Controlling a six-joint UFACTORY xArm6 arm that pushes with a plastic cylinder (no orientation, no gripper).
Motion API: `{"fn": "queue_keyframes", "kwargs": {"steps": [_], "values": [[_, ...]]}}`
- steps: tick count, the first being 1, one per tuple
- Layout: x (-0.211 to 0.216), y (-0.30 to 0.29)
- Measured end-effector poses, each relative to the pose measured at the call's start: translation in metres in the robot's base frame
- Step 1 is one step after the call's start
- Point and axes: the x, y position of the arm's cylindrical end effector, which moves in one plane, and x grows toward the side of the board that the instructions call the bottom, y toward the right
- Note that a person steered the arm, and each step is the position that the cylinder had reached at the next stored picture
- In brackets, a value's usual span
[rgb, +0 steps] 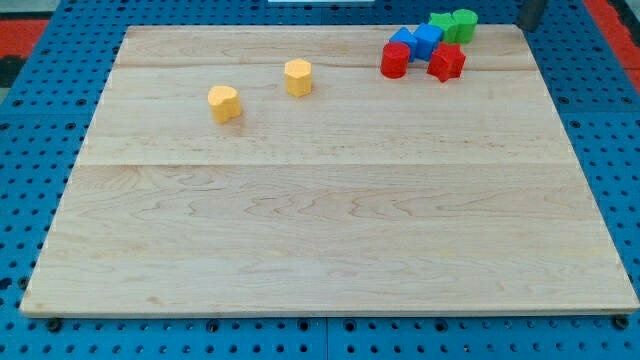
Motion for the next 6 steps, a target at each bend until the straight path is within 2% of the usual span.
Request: {"fn": "queue_keyframes", "kwargs": {"steps": [2,5,6], "values": [[0.005,-0.076],[0.044,-0.024],[0.118,-0.003]]}}
